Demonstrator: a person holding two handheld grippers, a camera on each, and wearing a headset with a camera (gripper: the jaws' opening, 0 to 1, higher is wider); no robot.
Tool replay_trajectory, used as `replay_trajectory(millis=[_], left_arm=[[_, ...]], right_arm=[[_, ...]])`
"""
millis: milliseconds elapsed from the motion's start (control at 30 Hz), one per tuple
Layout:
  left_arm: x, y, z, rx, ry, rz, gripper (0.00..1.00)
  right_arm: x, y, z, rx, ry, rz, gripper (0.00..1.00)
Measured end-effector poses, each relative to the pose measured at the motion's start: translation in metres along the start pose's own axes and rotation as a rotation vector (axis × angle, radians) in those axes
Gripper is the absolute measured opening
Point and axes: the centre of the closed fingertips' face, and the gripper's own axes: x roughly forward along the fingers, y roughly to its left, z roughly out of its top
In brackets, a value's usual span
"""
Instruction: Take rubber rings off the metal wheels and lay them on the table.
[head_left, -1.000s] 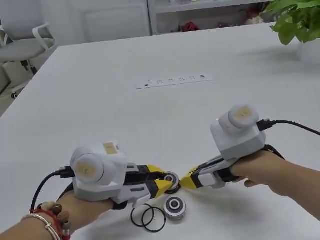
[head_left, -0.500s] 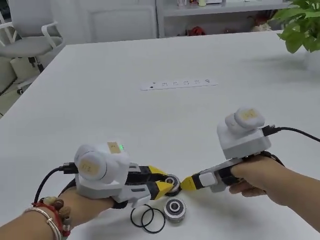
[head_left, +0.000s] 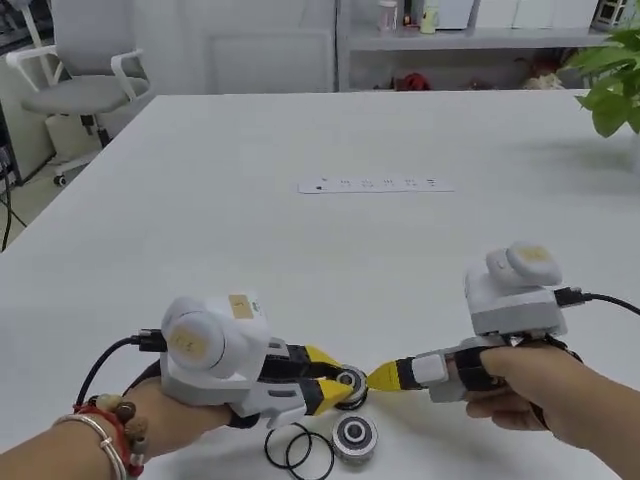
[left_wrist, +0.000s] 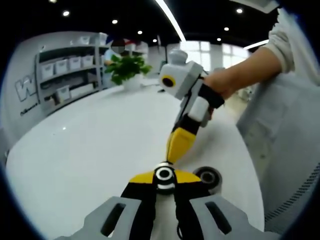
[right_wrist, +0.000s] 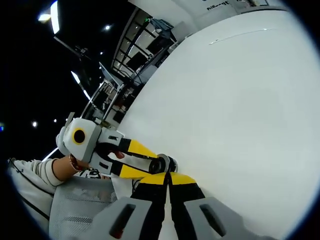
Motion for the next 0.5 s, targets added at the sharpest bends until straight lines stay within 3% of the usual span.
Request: replay_trajectory(millis=[500], left_arm=[[0.0006, -0.0008, 0.0014, 0.001, 0.001, -0.005, 0.14]], right_arm=[[0.0001, 0.0043, 0.0018, 0.038, -0.002, 0.018, 0.00]])
